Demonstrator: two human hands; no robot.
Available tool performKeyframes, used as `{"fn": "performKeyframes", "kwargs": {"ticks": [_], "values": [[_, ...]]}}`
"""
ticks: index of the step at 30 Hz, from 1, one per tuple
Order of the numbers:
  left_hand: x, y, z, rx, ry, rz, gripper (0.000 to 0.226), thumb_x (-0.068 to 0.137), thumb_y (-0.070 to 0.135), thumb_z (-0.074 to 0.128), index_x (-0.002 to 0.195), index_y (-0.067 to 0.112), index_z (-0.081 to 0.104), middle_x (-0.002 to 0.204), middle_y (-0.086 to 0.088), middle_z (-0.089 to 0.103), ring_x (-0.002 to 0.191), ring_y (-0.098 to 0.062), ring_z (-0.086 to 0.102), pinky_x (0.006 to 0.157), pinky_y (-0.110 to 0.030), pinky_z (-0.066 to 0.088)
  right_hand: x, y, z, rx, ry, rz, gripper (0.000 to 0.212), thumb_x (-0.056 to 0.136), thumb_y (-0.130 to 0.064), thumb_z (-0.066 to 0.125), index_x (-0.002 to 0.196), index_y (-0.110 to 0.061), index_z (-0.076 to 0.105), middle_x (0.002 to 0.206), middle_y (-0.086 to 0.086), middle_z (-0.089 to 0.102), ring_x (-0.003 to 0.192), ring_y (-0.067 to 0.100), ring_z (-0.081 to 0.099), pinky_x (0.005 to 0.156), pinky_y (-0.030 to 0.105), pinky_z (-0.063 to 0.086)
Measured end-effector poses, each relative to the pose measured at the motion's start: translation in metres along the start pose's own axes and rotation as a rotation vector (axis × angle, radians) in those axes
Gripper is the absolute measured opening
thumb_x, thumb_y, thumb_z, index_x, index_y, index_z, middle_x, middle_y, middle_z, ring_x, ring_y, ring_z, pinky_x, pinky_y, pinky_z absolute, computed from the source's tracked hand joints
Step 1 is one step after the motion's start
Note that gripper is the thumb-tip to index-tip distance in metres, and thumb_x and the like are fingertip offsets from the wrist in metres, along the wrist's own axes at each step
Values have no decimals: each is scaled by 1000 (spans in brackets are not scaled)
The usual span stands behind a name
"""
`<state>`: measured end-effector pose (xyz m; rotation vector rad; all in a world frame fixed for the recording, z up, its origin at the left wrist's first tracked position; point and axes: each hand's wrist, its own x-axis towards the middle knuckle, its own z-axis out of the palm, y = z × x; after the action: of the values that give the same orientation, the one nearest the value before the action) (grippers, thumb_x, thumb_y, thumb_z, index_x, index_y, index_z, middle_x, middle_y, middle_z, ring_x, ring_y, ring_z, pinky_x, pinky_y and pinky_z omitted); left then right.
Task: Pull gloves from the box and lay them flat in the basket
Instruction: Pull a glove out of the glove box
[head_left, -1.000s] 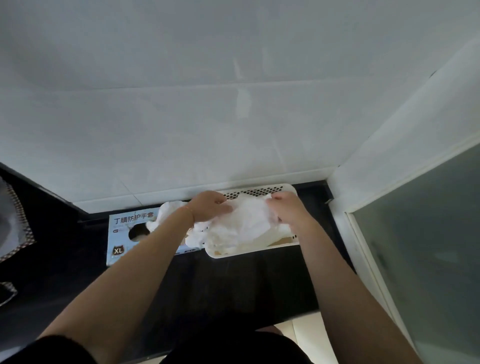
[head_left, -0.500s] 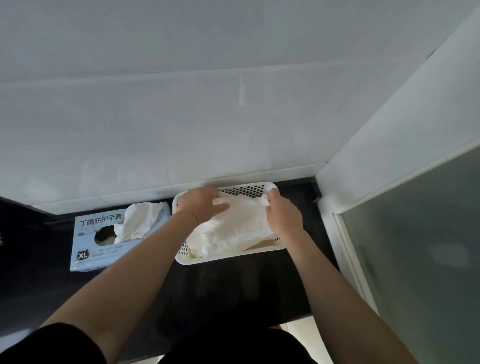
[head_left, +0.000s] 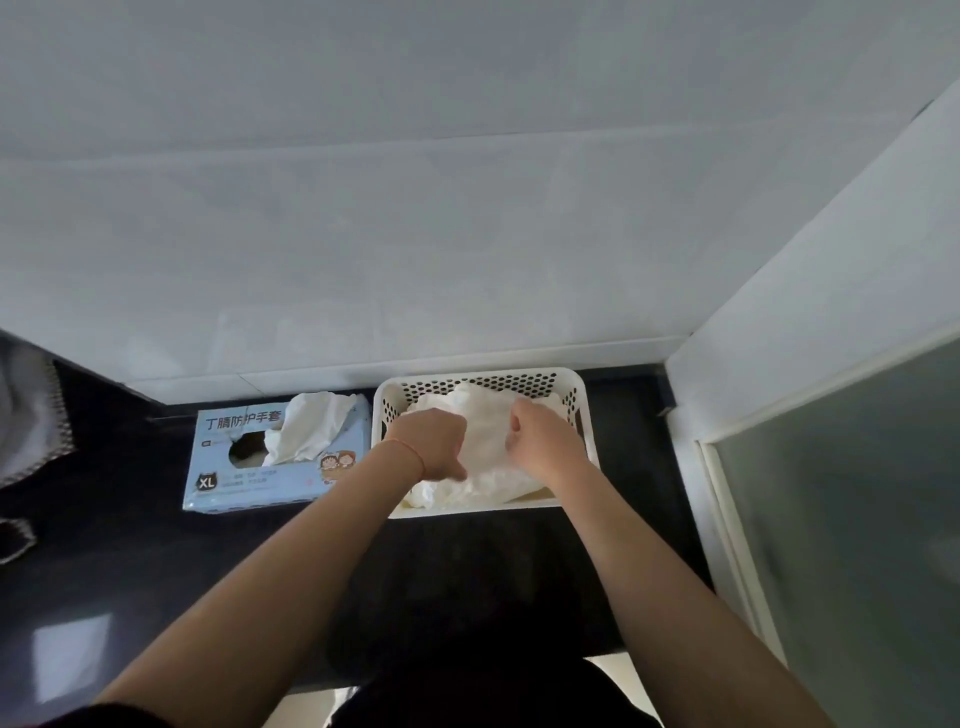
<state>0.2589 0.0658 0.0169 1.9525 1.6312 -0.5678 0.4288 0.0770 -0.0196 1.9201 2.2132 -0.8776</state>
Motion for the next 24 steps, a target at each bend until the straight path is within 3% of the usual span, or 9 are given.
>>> {"fn": "performKeyframes", "kwargs": {"ticks": [3,9,13,16,21,24], "values": [[-2,-14,3,35,-19,-63,27,86,21,65,111,16,57,111,-1,63,102,-22,60,81,-36,51,4,6,9,-56,-43,6,23,99,-19,47,122,-13,50,101,2,58,84,17,56,69,31,46],[-6,-31,7,179,-90,-117,28,89,9,55,117,11,54,116,-4,62,107,-24,60,80,-33,46,6,11,12,-54,-57,24,29,99,-18,46,128,-13,48,108,5,58,95,21,61,74,33,50],[-9,-22,-5,89,-21,-64,19,90,28,56,100,15,48,104,-3,59,92,-23,56,75,-33,42,8,8,9,-52,-62,36,29,99,-19,47,127,-12,47,109,7,58,95,23,61,75,35,53],[-9,-5,-5,83,-51,-44,33,86,45,61,97,17,48,91,2,52,85,-20,50,70,-32,39,8,5,6,-40,-85,53,31,98,-20,48,127,-12,46,109,7,57,94,23,60,70,33,48],[-9,-5,1,204,-171,-91,28,84,24,68,109,13,61,91,1,57,84,-20,56,69,-31,44,5,7,4,-44,-72,54,31,97,-18,48,127,-13,47,112,7,57,96,25,61,73,36,51],[-8,0,-11,124,-180,-38,43,79,39,75,109,12,58,96,-1,61,93,-22,60,77,-35,51,6,7,1,-35,-58,64,36,96,-17,50,131,-14,44,120,7,54,101,25,59,70,34,46]]}}
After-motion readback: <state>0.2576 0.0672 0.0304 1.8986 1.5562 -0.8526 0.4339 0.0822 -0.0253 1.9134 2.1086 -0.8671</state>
